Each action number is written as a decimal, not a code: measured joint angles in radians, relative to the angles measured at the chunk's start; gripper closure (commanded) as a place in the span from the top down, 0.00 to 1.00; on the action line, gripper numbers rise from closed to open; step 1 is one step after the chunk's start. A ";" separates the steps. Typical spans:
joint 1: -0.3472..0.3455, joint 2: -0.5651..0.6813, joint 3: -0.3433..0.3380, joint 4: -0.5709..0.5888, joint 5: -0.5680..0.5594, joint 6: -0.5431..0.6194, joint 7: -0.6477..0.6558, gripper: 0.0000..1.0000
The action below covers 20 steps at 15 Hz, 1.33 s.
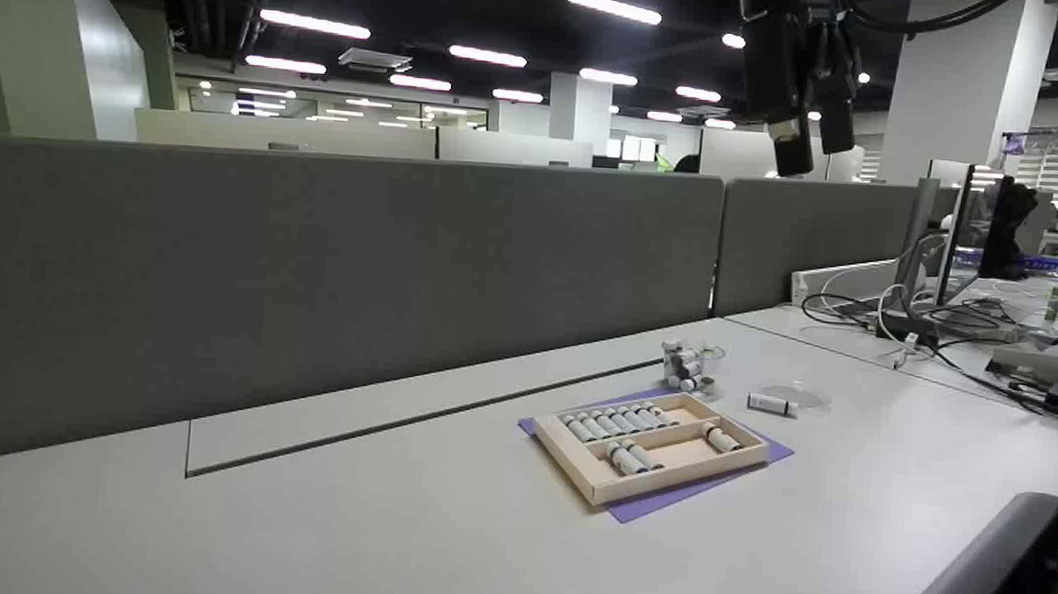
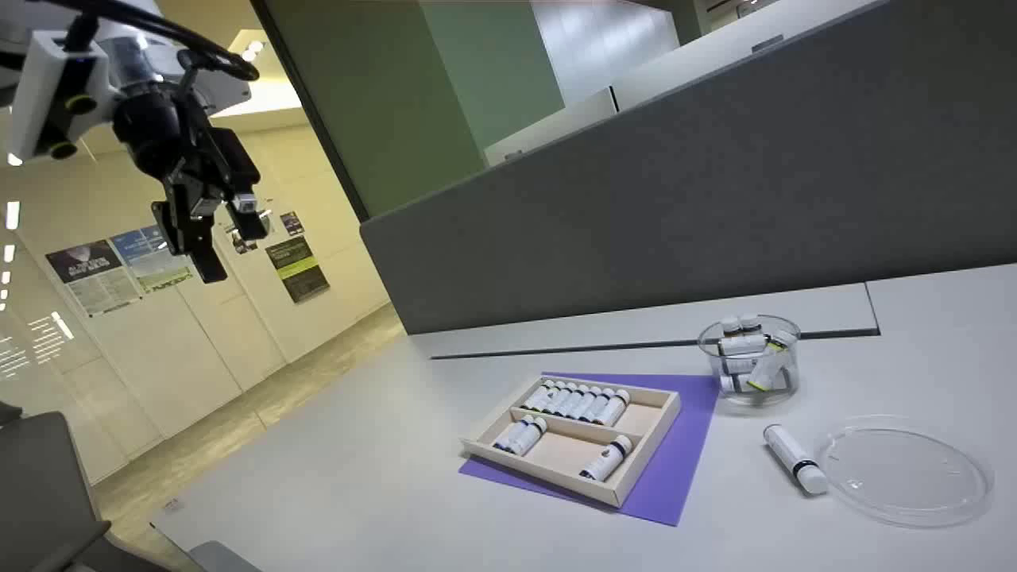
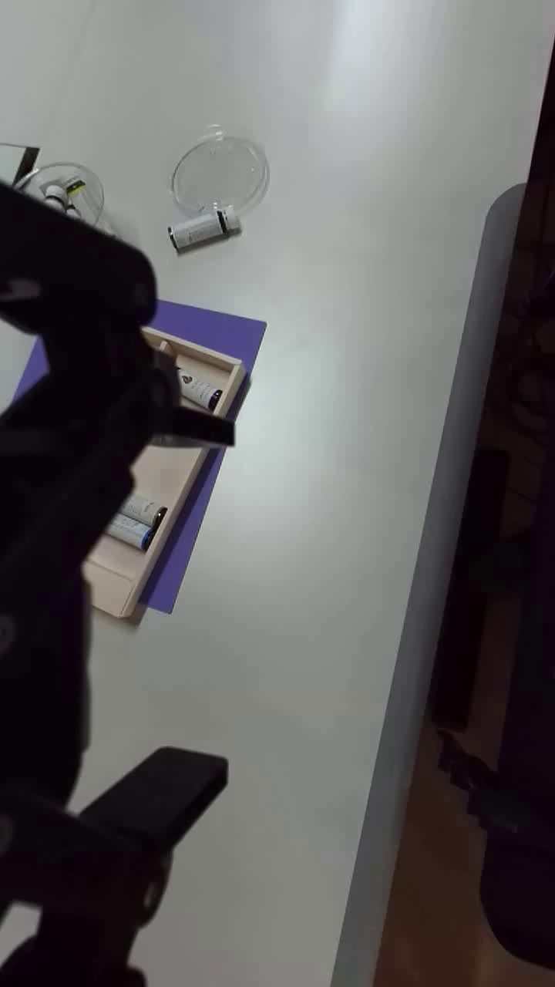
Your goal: Pick up the bottle and put it in the bowl
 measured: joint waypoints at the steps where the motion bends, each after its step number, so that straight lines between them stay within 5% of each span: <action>1: 0.000 0.000 0.000 0.000 0.000 0.001 0.000 1.00; 14: 0.013 0.001 -0.019 -0.008 0.000 0.047 -0.028 1.00; 20: 0.023 0.106 -0.235 -0.068 0.019 0.397 -0.460 1.00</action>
